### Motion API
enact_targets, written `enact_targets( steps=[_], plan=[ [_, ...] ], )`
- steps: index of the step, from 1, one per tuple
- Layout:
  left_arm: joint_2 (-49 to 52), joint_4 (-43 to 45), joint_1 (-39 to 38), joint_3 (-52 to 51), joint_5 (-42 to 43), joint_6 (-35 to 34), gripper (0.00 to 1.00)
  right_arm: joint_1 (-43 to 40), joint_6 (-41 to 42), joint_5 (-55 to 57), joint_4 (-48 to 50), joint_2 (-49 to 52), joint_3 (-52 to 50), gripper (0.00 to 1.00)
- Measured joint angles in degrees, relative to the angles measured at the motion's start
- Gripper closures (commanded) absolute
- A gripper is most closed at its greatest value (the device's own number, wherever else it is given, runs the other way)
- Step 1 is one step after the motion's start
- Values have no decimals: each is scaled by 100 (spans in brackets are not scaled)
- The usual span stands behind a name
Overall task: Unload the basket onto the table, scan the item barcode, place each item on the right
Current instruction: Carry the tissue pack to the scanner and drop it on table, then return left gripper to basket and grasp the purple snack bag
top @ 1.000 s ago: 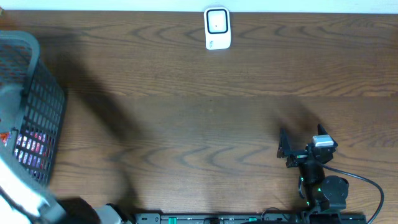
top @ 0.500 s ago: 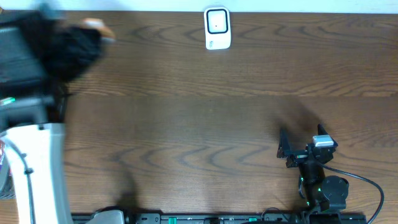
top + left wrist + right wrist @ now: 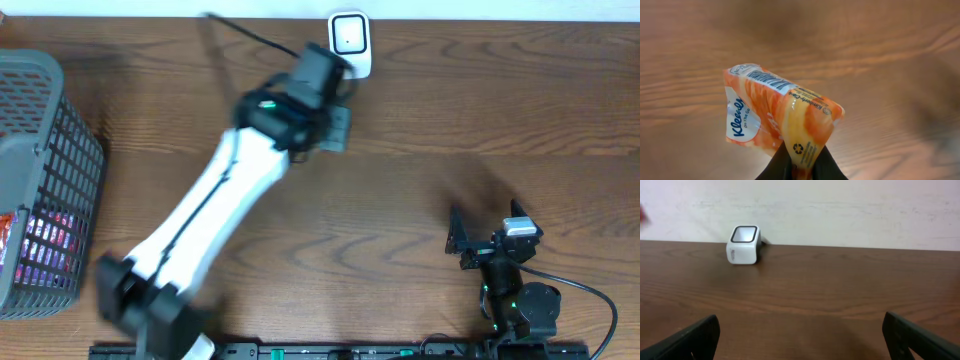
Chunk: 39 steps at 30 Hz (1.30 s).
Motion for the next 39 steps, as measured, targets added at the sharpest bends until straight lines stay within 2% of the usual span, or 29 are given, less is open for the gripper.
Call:
enact_targets(
  steps=[2,4,6,8,10,18,24,26,31,35,39],
  plan=[
    [426,90,-142,0,-48,-46,92,0,-2,0,0,0,0,1],
    [798,111,-238,-11,-87,-140,83,0,0,0,0,0,0,1],
    [1128,109,-302,-24,-127,-304,64,0,0,0,0,0,0,1],
    [1331,94,-328,-35,-144,-352,40,0,0,0,0,0,0,1],
    [1410,55,-337,-39,-155,-455,22,0,0,0,0,0,0,1],
    [1045,-398,-127,153,-332,-299,21,0,-2,0,0,0,0,1],
    [-122,-452,763,761,-1106,-146,20,0,-2,0,0,0,0,1],
    [-632,-426,1351,898,-1322,-111,14,0,-2,0,0,0,0,1],
    [-1478,-424,3320,988,-1628,-260,13,0,0,0,0,0,0,1],
    [-1591,-592,4955,988,-1742,-470,13,0,0,0,0,0,0,1],
    [-1563,-894,6153,975,-1753,-590,13,0,-2,0,0,0,0,1]
  ],
)
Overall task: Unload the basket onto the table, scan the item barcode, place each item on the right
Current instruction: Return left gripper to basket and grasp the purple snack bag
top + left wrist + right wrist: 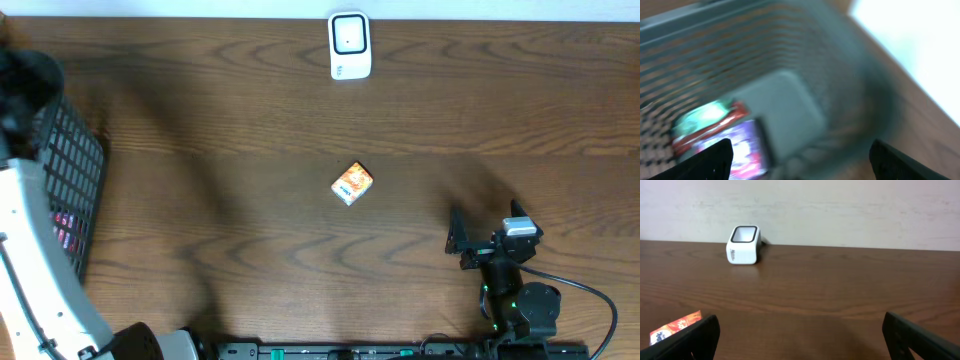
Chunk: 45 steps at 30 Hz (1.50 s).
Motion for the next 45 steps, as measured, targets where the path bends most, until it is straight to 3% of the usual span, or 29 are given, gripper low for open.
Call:
enact_targets(
  steps=[2,9,17,30,31,32,33,34,35,45],
  plan=[
    [-2,-42,601,-107,188,-39,13,0,0,0,0,0,0,1],
    [122,-83,1331,-826,601,-57,13,0,2,0,0,0,0,1],
    [1139,-59,1493,-1777,743,-98,13,0,0,0,0,0,0,1],
    [2533,9,1493,-1847,831,-98,13,0,2,0,0,0,0,1],
    [2592,7,1491,-1847,831,-98,19,0,2,0,-2,0,0,1],
    [2664,-2,1491,-1847,831,-103,30,0,2,0,0,0,0,1],
    [2719,-17,1491,-1847,828,-103,49,0,0,0,0,0,0,1],
    [2791,-61,1488,-1847,802,-140,75,0,2,0,0,0,0,1],
    [2839,-103,1491,-1847,763,-111,92,0,2,0,0,0,0,1],
    [2817,-769,1495,-1421,616,-76,93,0,2,0,0,0,0,1]
  ],
)
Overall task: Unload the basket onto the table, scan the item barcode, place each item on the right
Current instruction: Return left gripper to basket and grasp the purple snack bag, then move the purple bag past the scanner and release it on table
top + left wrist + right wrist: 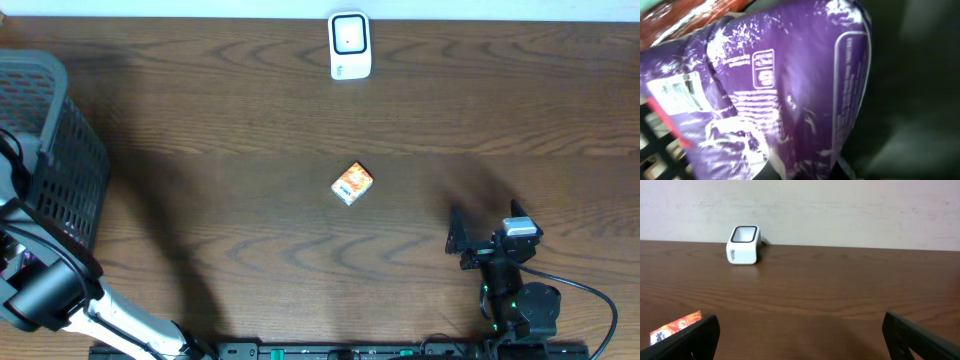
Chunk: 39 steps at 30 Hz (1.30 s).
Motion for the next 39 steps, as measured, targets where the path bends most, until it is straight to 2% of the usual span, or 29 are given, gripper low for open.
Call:
enact_targets(
  steps=[6,12,15,18,22,26,31,34,39],
  plan=[
    [-448,-286,-2,911,507,-2,93,0,-2,2,2,0,0,1],
    [-2205,562,-7,1534,1113,-120,93,0,-2,0,0,0,0,1],
    [-3136,870,-33,1648,1386,-533,93,0,-2,0,0,0,0,1],
    [-3733,1193,-208,1683,2050,-846,93,0,0,0,0,0,0,1],
    [-3886,1620,-1176,1707,3204,-800,93,0,-2,0,0,0,0,1],
    [-3508,1606,-2660,1670,3689,-138,93,0,-2,2,0,0,0,1],
    [-2938,1279,-4457,1506,3364,682,93,0,0,0,0,0,0,1],
    [-2487,1115,-5316,1486,3062,935,93,0,-2,2,0,0,0,1],
    [-1580,1139,-6225,1480,2771,1104,93,0,-2,0,0,0,0,1]
  ],
)
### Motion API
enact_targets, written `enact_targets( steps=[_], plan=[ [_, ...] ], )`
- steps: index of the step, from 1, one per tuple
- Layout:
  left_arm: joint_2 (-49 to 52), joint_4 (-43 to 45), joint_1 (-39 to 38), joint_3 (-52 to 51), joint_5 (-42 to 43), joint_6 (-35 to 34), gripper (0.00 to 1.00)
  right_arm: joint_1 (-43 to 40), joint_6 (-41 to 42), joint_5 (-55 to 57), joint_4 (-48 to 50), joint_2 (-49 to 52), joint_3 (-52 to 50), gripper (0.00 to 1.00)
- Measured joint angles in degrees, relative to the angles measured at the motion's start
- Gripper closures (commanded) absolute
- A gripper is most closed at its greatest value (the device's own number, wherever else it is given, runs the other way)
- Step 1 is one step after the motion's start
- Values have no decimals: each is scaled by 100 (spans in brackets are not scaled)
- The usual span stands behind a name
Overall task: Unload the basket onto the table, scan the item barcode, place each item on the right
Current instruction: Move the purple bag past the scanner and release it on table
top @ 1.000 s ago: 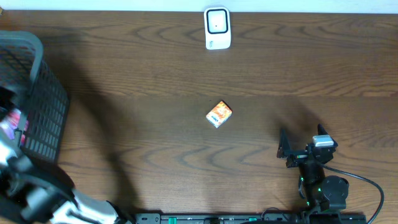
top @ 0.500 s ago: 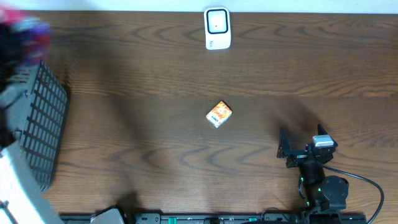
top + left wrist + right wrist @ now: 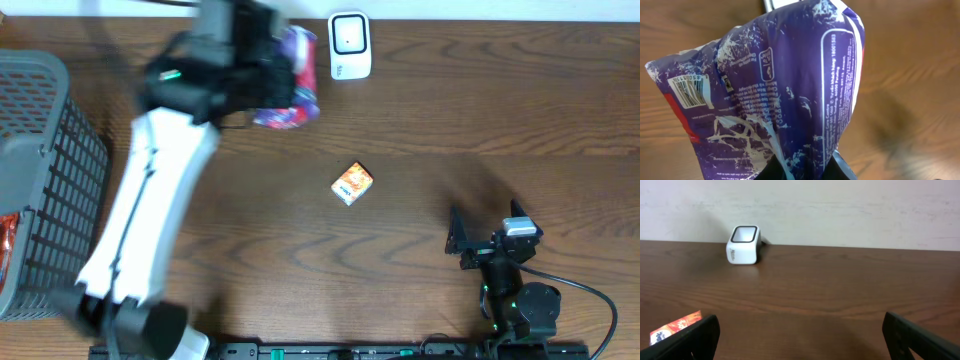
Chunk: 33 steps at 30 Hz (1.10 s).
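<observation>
My left gripper (image 3: 801,172) is shut on a purple crinkled packet (image 3: 770,95) with a white barcode label at its upper left. In the overhead view that purple packet (image 3: 290,80) hangs just left of the white scanner (image 3: 349,45) at the table's back edge. The scanner (image 3: 744,245) also shows in the right wrist view. An orange tissue pack (image 3: 352,183) lies on the table's middle. My right gripper (image 3: 800,335) stands open and empty near the front right.
A grey mesh basket (image 3: 45,180) stands at the left edge, with a red-wrapped item inside near its outer side. The white left arm (image 3: 150,210) stretches diagonally from the front left to the back middle. A pale wall runs behind the table.
My left gripper was down in the basket, shut on the purple packet. Now it holds that packet up beside the scanner at the back. The right arm has not moved.
First my left gripper held the orange tissue pack near the scanner. Then the pack lay on the table's middle and the gripper was open over the basket. After that it was shut on the purple packet inside the basket, and now the packet is by the scanner.
</observation>
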Motion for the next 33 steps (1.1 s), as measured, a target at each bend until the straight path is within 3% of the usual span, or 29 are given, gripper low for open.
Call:
enact_targets(
  steps=[8,11,13,14,19,25,33],
  plan=[
    [1580,-107,-863,-24,-734,39,93,0,2,0,0,0,0,1],
    [2009,-212,-970,-33,-901,105,40,0,2,0,0,0,0,1],
    [2201,-234,-999,-37,-955,122,21,0,2,0,0,0,0,1],
    [2260,-234,-1001,-37,-990,122,18,0,0,0,0,0,0,1],
    [2256,-330,-935,-17,-1340,155,9,0,0,0,0,0,0,1],
    [1873,-487,-516,323,-1923,142,5,0,2,0,0,0,0,1],
    [-74,-15,1150,874,-2973,142,4,0,0,0,0,0,0,1]
  ],
)
